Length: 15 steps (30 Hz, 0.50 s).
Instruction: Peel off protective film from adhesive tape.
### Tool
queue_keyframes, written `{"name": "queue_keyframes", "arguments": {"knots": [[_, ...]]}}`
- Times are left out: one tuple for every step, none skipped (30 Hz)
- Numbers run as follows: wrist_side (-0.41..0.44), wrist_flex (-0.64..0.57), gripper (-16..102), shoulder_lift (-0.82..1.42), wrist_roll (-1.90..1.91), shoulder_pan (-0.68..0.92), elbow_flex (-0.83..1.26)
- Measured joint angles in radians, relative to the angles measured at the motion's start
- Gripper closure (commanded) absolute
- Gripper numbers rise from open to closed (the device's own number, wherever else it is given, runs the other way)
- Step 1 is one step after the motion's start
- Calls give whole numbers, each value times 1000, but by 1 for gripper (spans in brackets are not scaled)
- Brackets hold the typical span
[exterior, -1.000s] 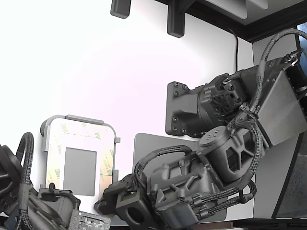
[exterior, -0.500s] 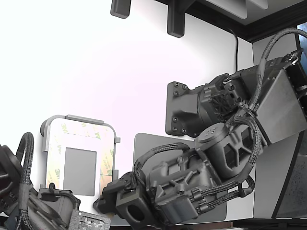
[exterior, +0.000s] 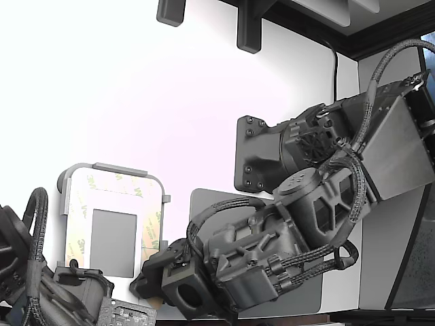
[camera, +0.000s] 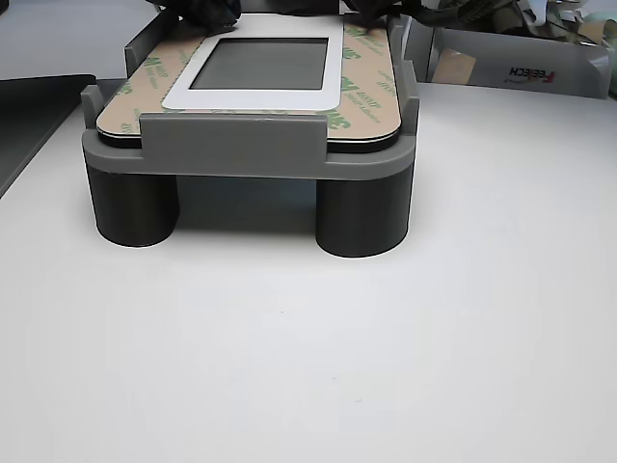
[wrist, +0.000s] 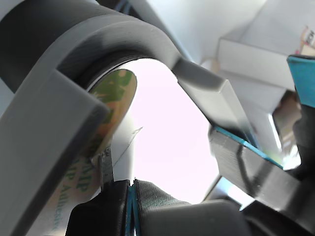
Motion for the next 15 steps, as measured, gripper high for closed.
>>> {"name": "queue_keyframes", "arguments": {"knots": [[-2, -2, 97, 2, 0, -2, 3], [-3, -2, 97, 5, 0, -3, 5], [-3, -2, 97, 5, -2, -5, 6], [-3, -3, 97, 5, -2, -6, 8], [-3, -5, 97, 6, -2, -6, 9], [-6, -9, 97, 6, -3, -9, 12], [-11, -14, 97, 6, -5, -12, 14], [-15, -17, 97, 6, -6, -17, 15], [-20, -18, 97, 6, -9, -21, 15], [-21, -20, 97, 6, -11, -25, 15], [-23, -21, 97, 6, -14, -26, 15], [-26, -21, 97, 6, -17, -28, 17], [-28, -21, 97, 6, -17, -29, 17], [-28, -21, 97, 6, -18, -31, 17], [-29, -23, 97, 6, -20, -32, 17]]}}
